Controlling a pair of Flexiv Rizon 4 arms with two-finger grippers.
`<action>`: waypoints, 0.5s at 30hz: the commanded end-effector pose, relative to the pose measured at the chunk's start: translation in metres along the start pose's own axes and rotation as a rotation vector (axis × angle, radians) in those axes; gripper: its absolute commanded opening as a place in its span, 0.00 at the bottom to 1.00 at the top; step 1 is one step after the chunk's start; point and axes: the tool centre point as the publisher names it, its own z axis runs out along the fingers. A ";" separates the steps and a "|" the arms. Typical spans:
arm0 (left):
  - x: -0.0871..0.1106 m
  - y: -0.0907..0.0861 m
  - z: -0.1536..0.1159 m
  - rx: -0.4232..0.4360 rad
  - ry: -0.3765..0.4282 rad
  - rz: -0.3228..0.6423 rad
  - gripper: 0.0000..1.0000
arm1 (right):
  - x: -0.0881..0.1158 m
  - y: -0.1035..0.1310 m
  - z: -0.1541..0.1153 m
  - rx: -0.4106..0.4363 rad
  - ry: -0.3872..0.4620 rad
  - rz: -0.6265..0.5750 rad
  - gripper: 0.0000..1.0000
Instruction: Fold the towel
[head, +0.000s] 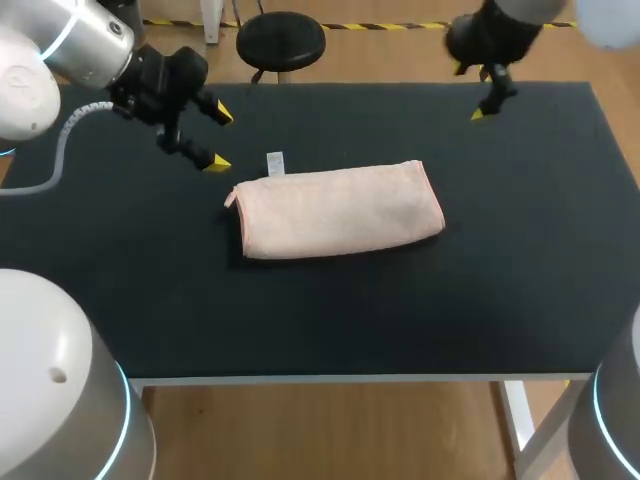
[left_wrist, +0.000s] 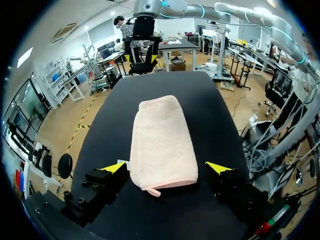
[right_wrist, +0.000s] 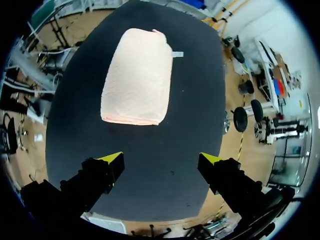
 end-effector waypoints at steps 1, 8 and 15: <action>0.000 0.001 0.000 0.002 0.001 0.001 1.00 | 0.016 -0.021 0.008 -0.402 -0.205 0.542 1.00; 0.000 0.001 0.000 0.002 0.001 0.001 1.00 | 0.028 -0.022 0.020 -0.635 -0.228 0.714 1.00; 0.000 0.001 0.000 0.002 0.001 0.001 1.00 | 0.042 -0.019 0.033 -0.728 -0.185 0.965 1.00</action>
